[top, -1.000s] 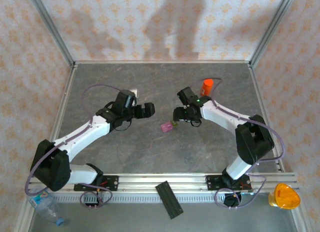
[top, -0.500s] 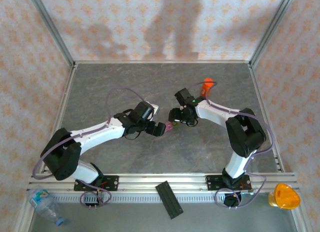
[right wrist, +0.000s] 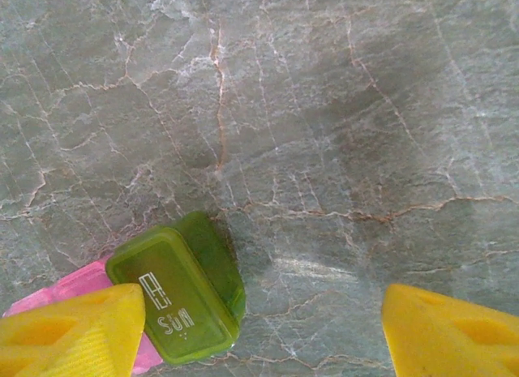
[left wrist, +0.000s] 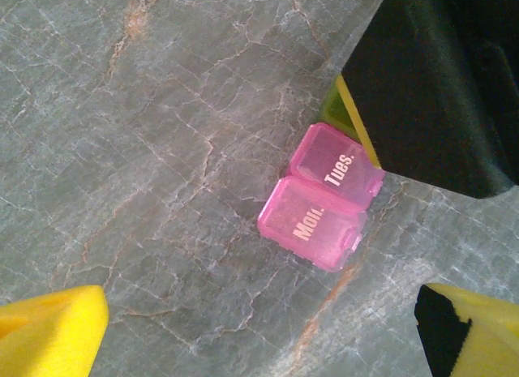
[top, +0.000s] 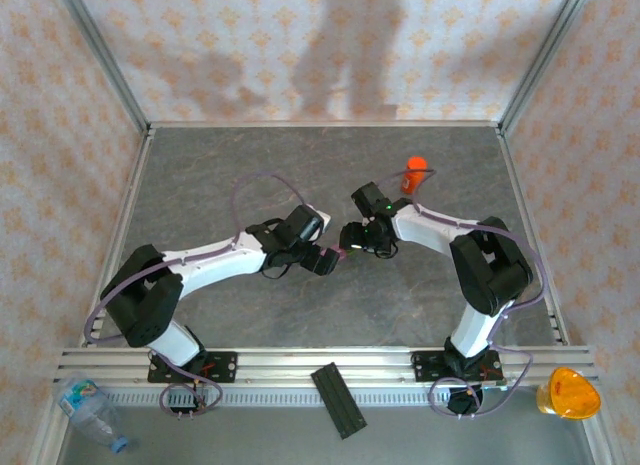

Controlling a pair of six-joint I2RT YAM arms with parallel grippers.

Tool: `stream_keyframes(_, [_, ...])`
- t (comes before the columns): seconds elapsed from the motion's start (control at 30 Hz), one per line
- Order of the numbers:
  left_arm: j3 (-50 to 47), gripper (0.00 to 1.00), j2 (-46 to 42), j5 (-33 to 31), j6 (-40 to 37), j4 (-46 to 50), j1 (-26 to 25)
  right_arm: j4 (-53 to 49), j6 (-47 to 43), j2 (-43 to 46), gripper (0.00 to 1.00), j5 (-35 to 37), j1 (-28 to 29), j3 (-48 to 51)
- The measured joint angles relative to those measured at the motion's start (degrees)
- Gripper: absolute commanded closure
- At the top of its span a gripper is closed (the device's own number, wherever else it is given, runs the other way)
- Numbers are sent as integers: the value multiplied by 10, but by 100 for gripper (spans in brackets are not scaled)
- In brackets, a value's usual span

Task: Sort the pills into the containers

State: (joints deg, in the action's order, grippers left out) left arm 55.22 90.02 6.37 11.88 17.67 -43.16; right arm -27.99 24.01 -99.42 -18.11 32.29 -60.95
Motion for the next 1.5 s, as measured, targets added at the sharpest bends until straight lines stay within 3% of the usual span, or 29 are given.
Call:
stream_keyframes(0.47, [36, 3, 61, -35, -35, 14, -33, 5, 0, -1, 24, -2, 0, 0])
stream_keyframes(1.07, [75, 3, 115, -113, -45, 30, -32, 16, 1, -4, 25, -12, 0, 3])
stream_keyframes(1.5, [86, 3, 115, -127, -52, 42, -2, 26, 5, -4, 25, -15, 0, 6])
